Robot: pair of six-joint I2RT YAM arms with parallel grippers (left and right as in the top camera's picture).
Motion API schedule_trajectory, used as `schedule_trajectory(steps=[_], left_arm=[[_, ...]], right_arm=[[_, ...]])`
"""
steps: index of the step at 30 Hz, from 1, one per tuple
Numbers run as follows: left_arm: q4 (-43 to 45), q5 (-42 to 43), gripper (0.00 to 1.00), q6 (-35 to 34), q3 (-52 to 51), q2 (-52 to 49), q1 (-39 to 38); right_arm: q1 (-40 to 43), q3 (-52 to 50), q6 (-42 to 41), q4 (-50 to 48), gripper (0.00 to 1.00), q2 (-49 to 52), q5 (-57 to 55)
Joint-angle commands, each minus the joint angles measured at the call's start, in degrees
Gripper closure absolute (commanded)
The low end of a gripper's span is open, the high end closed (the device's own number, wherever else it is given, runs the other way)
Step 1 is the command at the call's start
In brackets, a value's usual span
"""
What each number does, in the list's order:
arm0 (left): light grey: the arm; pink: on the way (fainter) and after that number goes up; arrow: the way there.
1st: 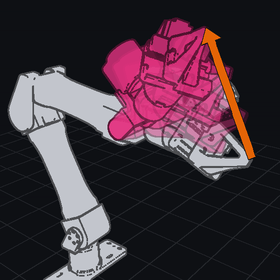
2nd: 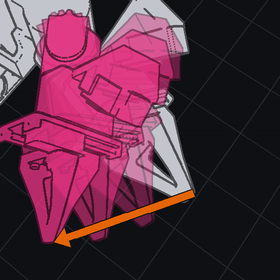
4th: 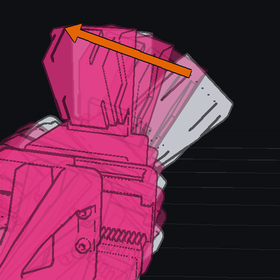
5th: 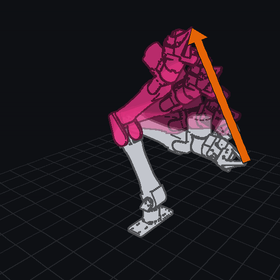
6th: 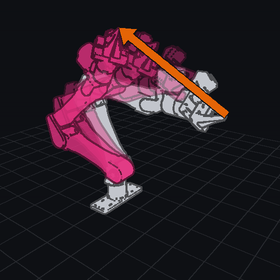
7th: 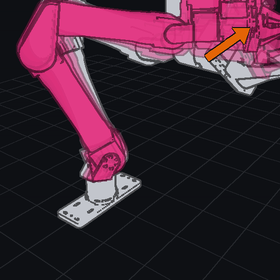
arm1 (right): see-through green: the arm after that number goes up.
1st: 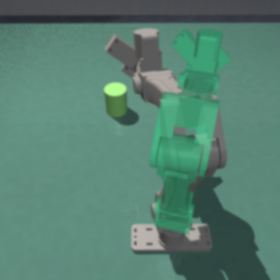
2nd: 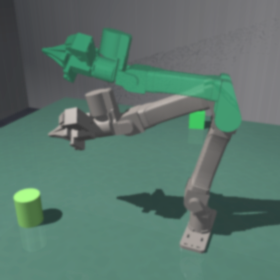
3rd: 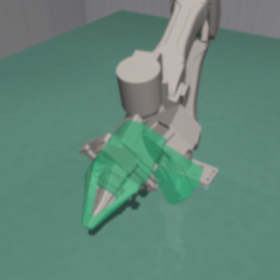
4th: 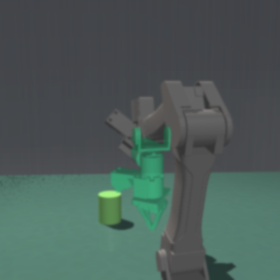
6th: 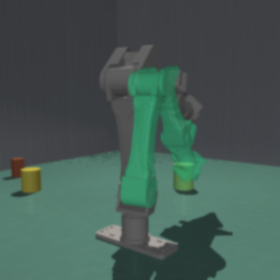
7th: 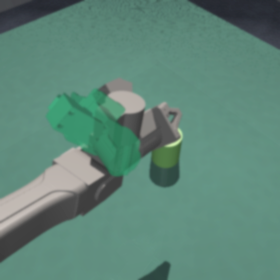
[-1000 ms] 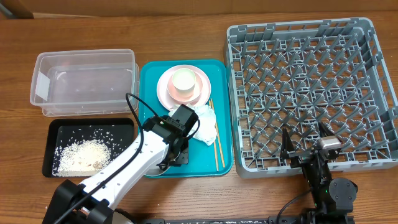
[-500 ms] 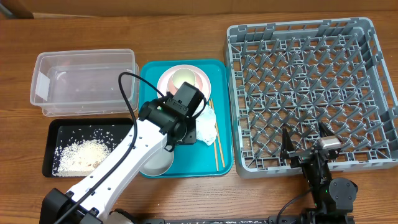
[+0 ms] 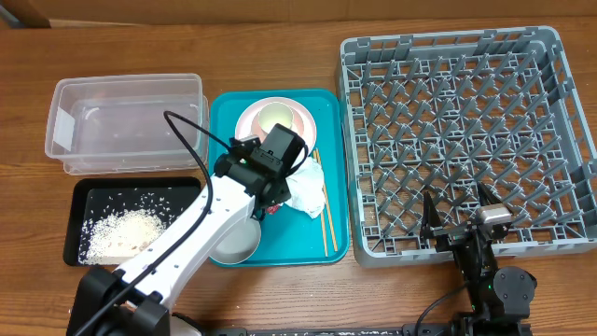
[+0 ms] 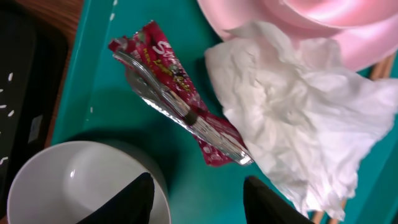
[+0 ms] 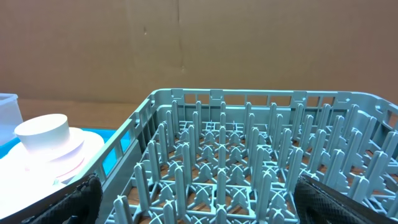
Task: Sort waste into correct bins and load items into the dishwasher
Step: 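Grasp the red snack wrapper with the left gripper, then drop the red wrapper into the clear plastic bin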
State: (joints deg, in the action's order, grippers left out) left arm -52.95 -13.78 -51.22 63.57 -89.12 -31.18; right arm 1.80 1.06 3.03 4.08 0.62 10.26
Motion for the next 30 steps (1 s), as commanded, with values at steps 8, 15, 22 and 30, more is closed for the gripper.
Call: schedule_trajectory(steps=[8,15,22,30], left_arm=[[2.3,0.0,0.59,-3.7,-0.7,-7.6,4.7],[3.7,0.7,0.61,-3.7,-0.7,-11.0,5.8],[5.0,0.7,0.64,-3.7,-0.7,-11.3,5.8],[5.6,0.7,0.64,-3.7,-2.1,-11.3,5.7]], right_arm=[[0.2,-0.6,0.0,-0.3,0.0,-0.5,0.1],[0.2,-0.6,0.0,-0.3,0.0,-0.5,0.1],[0.2,-0.6,0.0,-0.3,0.0,-0.5,0.1],[0.2,-0.6,0.0,-0.3,0.0,-0.5,0.1]])
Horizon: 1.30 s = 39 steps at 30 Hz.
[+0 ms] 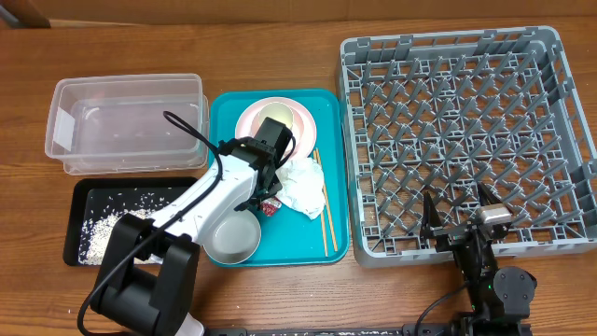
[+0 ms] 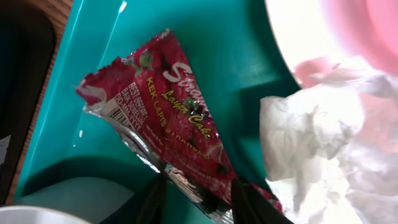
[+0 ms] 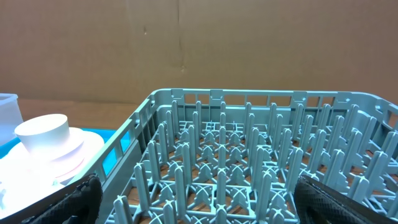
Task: Sort waste into correct bins and load items into the dishwasher
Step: 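Drop the red wrapper into the clear plastic bin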
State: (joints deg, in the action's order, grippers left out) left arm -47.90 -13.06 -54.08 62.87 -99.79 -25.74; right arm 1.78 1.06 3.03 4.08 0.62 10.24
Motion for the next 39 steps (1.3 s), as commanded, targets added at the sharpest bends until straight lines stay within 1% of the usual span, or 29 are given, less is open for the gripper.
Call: schedule_trajectory(steps=[1,3,6,9,10,11,13,15,19,20,24,25,27,28,32,36,39], left_arm=[[0.8,0.0,0.64,-0.8,-1.7,-0.6,0.2],[1.0,-0.1,0.66,-0.8,-1.8,-0.6,0.2],[1.9,-0.4,0.73,-0.8,-1.7,-0.6,0.2],[2.3,-0.5,0.86,-0.7,-1.6,-0.6,0.3],[2.3,-0.7,0.92,0.0,-1.4,-0.6,0.3],[2.3,-1.0,0.96,0.9,-1.1,-0.6,0.4],[1.4,-1.1,0.96,3.0,0.3,-0.5,0.9],[-1.3,-1.1,0.96,3.3,2.9,-0.3,1.8],[-7.6,-1.1,0.96,4.5,10.7,0.6,4.6],[-9.4,-1.1,0.96,5.8,14.6,0.9,6.2],[-11.6,-1.1,0.96,8.7,22.4,1.4,10.8],[-11.7,-1.1,0.96,9.4,25.4,1.4,13.8],[-11.4,-1.0,0.96,9.3,27.0,1.4,17.0],[-10.9,-1.0,0.96,9.3,27.4,1.4,19.9],[-9.8,-2.3,0.96,9.3,27.3,0.8,27.1],[-8.2,-2.8,0.96,9.3,27.2,-1.0,32.8],[-6.5,-2.5,0.96,9.3,27.2,-3.2,35.5]], right_arm=[[0.2,-0.6,0.0,-0.3,0.0,-0.5,0.1],[0.2,-0.6,0.0,-0.3,0.0,-0.5,0.1],[0.2,-0.6,0.0,-0.3,0.0,-0.5,0.1],[0.2,-0.6,0.0,-0.3,0.0,-0.5,0.1],[0.2,-0.6,0.0,-0.3,0.0,-0.5,0.1],[0.2,-0.6,0.0,-0.3,0.0,-0.5,0.1],[0.2,-0.6,0.0,-0.3,0.0,-0.5,0.1],[0.2,-0.6,0.0,-0.3,0.0,-0.5,0.1],[0.2,-0.6,0.0,-0.3,0.0,-0.5,0.1],[0.2,-0.6,0.0,-0.3,0.0,-0.5,0.1],[0.2,-0.6,0.0,-0.3,0.0,-0.5,0.1],[0.2,-0.6,0.0,-0.3,0.0,-0.5,0.1],[0.2,-0.6,0.0,-0.3,0.0,-0.5,0.1],[0.2,-0.6,0.0,-0.3,0.0,-0.5,0.1],[0.2,-0.6,0.0,-0.3,0.0,-0.5,0.1],[0.2,-0.6,0.0,-0.3,0.0,-0.5,0.1],[0.2,-0.6,0.0,-0.3,0.0,-0.5,0.1]])
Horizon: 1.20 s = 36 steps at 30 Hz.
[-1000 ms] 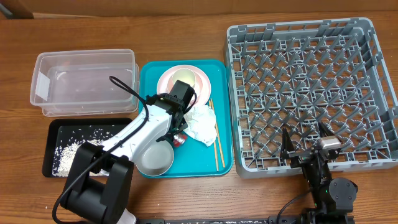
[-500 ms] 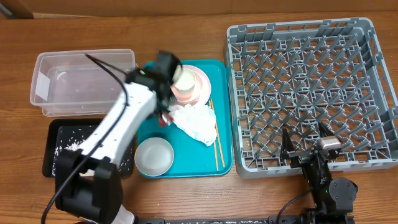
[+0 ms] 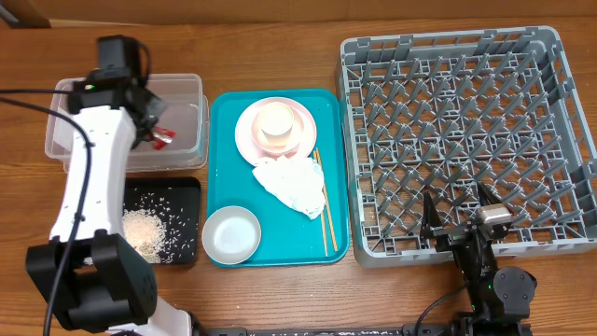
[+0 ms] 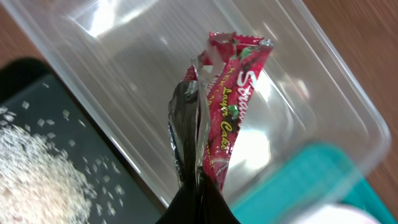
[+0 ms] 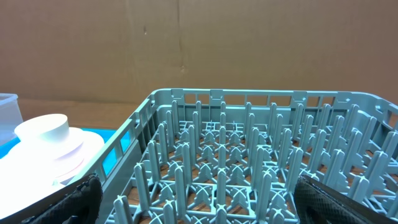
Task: Sort waste into correct bins and load items into the dishwasher
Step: 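Drop the red wrapper into the clear plastic bin, then grasp the crumpled white tissue with the left gripper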
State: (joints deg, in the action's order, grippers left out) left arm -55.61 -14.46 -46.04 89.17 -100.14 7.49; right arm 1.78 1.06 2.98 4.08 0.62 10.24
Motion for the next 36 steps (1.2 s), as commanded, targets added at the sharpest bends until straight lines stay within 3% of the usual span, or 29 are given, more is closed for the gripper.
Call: schedule_trajectory(steps=[1,8,12,14,19,22,25,28,29,32,36], left_arm=[[1.8,-1.1,0.96,1.3,0.9,-3.7,2.9],[5.6,-1.2,0.94,1.3,0.9,-10.4,6.1],[7.6,-1.1,0.87,2.6,0.9,-11.5,6.6],[8.6,-1.2,0.79,3.8,0.9,-11.6,6.6],[11.5,-1.0,0.45,7.8,1.3,-11.6,6.6],[10.6,0.0,0.31,9.5,3.2,-11.3,6.6],[7.7,3.0,0.3,9.9,6.3,-10.8,6.5],[3.3,8.9,0.35,9.9,10.7,-9.6,6.1],[0.8,14.1,0.4,10.6,12.8,-8.6,5.5],[-2.4,25.7,0.41,13.6,13.9,-6.5,3.6],[-8.7,33.6,0.41,18.2,13.9,-5.5,-0.9]], right_arm=[[0.2,-0.6,0.1,-0.3,0.0,-0.5,0.1],[0.2,-0.6,0.1,-0.3,0.0,-0.5,0.1],[0.2,-0.6,0.1,-0.3,0.0,-0.5,0.1],[0.2,-0.6,0.1,-0.3,0.0,-0.5,0.1],[0.2,-0.6,0.1,-0.3,0.0,-0.5,0.1],[0.2,-0.6,0.1,-0.3,0.0,-0.5,0.1],[0.2,-0.6,0.1,-0.3,0.0,-0.5,0.1],[0.2,-0.6,0.1,-0.3,0.0,-0.5,0.1],[0.2,-0.6,0.1,-0.3,0.0,-0.5,0.1],[0.2,-0.6,0.1,-0.3,0.0,-0.5,0.1],[0.2,-0.6,0.1,-0.3,0.0,-0.5,0.1]])
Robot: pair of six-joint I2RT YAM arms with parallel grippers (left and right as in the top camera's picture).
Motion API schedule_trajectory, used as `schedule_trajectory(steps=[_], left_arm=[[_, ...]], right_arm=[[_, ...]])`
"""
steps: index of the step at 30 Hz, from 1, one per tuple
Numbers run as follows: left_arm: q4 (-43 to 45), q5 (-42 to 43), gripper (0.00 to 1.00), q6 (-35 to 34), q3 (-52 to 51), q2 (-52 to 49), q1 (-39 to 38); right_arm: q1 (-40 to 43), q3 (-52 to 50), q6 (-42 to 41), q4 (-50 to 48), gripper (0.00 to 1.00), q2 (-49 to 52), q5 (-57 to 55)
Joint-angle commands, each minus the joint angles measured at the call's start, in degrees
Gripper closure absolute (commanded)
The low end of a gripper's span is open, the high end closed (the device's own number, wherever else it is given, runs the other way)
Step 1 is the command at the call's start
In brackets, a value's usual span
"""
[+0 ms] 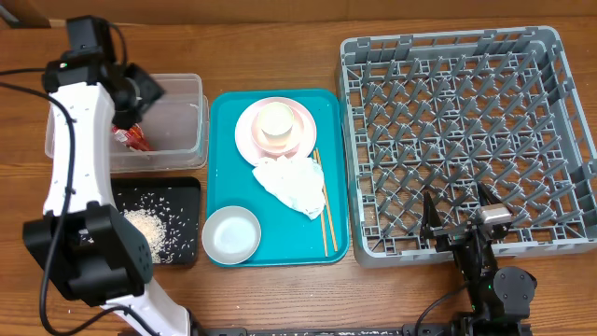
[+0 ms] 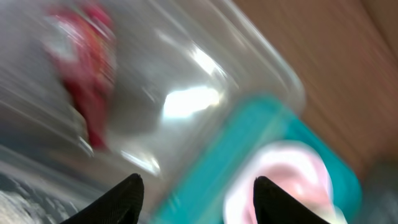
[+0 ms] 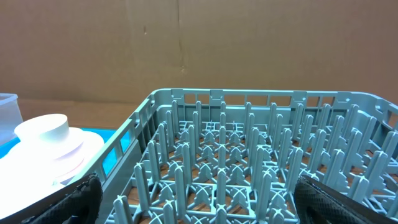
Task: Sort waste into correct bins and load items into the dishwasher
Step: 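Grasp the crumpled white tissue with the left gripper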
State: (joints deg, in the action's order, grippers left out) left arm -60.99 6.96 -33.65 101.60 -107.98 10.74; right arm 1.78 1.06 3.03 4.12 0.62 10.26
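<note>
A red snack wrapper [image 1: 128, 136] lies inside the clear plastic bin [image 1: 187, 80] at the left; it shows as a red blur [image 2: 92, 106] in the left wrist view. My left gripper [image 1: 142, 91] hangs open and empty over the bin, to the right of the wrapper. A teal tray [image 1: 280, 233] carries a pink plate [image 1: 250, 129] with a cup [image 1: 276, 122], a white napkin [image 1: 291, 185], chopsticks [image 1: 326, 219] and a white bowl [image 1: 231, 234]. The grey dish rack [image 1: 466, 131] stands at the right. My right gripper [image 1: 457, 215] rests open at the rack's near edge.
A black tray [image 1: 179, 187] with rice [image 1: 145, 227] sits in front of the clear bin. The left arm runs along the table's left side past this tray. Cardboard stands behind the rack [image 3: 249, 137] in the right wrist view.
My left gripper has opened and let go of the red wrapper, which now lies in the clear bin. The gripper has shifted a little left and back. The right arm has not moved.
My left gripper was open over the red wrapper on the teal tray, beside the napkin. Then its fingers straddled the wrapper. Later it held the wrapper above the clear bin. Now the wrapper lies in the bin and the gripper is open.
</note>
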Motion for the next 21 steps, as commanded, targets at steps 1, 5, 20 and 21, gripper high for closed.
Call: schedule_trajectory(steps=[1,5,20,21], left_arm=[[-5.3,12.1,0.41,7.0,1.4,2.4,-5.8],[-10.8,9.7,0.4,11.3,0.7,2.3,-14.7],[-4.4,-3.9,0.38,0.1,-11.5,2.3,-41.0],[-3.1,-4.2,0.38,-1.5,-13.0,2.3,-41.8]], right_arm=[[0.2,-0.6,0.0,-0.3,0.0,-0.5,0.1],[0.2,-0.6,0.0,-0.3,0.0,-0.5,0.1],[0.2,-0.6,0.0,-0.3,0.0,-0.5,0.1],[0.2,-0.6,0.0,-0.3,0.0,-0.5,0.1]])
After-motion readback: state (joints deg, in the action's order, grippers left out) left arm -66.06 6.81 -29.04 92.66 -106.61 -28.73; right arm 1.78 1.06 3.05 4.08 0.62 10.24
